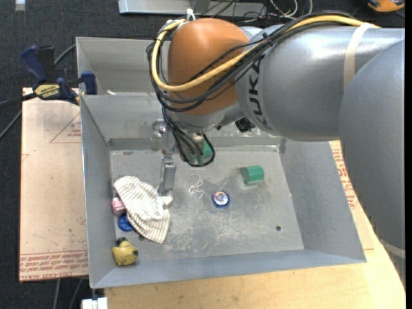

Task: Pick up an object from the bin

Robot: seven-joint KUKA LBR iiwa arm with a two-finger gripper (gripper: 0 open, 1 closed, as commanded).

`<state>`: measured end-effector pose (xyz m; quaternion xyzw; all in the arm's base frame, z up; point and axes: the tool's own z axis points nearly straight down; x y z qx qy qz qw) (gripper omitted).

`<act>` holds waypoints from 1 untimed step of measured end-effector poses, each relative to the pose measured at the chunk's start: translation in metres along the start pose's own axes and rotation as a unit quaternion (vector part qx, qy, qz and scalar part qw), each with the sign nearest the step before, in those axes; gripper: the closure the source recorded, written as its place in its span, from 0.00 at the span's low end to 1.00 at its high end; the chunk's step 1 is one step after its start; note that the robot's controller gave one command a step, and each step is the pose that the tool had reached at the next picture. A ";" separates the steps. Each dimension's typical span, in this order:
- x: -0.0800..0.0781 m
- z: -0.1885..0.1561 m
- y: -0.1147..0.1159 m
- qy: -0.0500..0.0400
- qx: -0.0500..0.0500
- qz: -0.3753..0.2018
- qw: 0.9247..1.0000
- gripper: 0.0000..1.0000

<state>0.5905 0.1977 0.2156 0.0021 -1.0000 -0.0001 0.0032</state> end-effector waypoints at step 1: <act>-0.002 -0.005 -0.001 -0.004 -0.001 0.002 1.000 0.00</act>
Offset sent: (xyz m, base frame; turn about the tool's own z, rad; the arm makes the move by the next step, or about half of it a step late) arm -0.0294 0.0187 -0.0925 -0.1632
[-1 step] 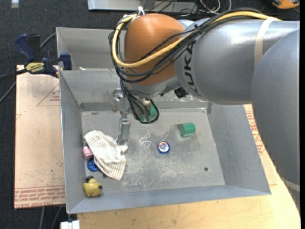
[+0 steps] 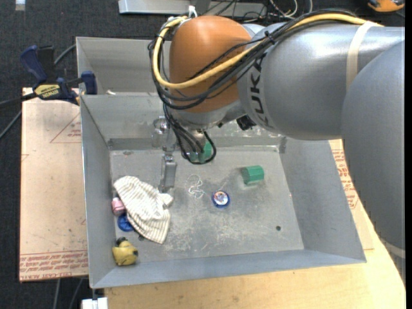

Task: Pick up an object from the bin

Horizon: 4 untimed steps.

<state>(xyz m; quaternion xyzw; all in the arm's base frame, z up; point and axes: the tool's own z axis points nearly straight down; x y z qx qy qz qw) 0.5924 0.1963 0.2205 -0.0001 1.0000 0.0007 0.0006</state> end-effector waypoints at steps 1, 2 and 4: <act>0.027 0.086 0.018 0.002 0.000 -0.074 0.997 0.00; 0.079 0.112 -0.016 0.000 -0.001 -0.122 0.992 1.00; 0.077 0.144 -0.019 0.000 -0.002 -0.114 0.994 1.00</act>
Offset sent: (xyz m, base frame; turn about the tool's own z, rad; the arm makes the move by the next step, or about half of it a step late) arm -0.0787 -0.0161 -0.1116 -0.2474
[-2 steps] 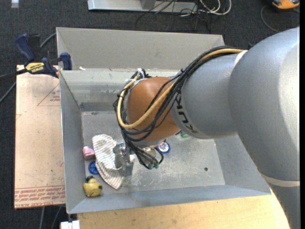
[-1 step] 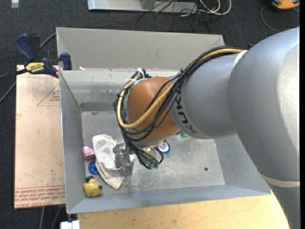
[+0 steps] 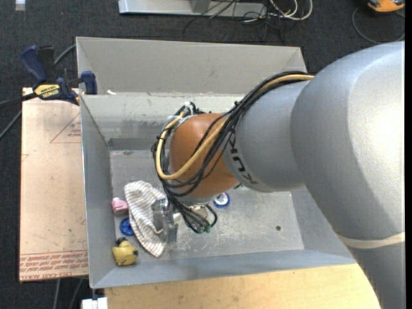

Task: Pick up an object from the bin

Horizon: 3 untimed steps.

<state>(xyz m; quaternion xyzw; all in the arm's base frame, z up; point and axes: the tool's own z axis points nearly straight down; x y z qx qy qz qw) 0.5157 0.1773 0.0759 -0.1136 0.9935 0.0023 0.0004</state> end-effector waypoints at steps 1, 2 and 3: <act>-0.004 0.004 0.012 -0.002 0.001 -0.019 1.000 1.00; 0.010 -0.096 0.002 0.001 0.000 -0.008 1.000 1.00; -0.016 -0.064 0.055 -0.001 0.000 0.018 1.000 1.00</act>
Offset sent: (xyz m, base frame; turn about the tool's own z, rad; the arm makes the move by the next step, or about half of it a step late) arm -0.0154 -0.0093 0.1539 -0.0030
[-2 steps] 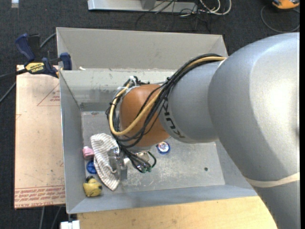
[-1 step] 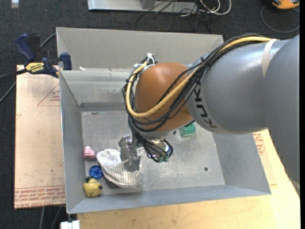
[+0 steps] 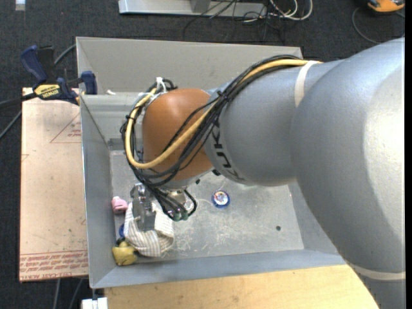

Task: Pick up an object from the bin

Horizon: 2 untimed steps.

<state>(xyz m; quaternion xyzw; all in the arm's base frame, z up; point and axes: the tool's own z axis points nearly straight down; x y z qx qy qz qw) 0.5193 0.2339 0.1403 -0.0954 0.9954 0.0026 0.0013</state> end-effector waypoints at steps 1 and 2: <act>0.014 -0.128 -0.040 0.002 0.000 -0.023 1.000 1.00; -0.005 -0.064 -0.086 -0.002 0.000 -0.131 0.991 1.00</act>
Offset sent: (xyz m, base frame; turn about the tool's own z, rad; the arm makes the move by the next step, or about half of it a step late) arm 0.0227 -0.0885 0.0573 -0.2666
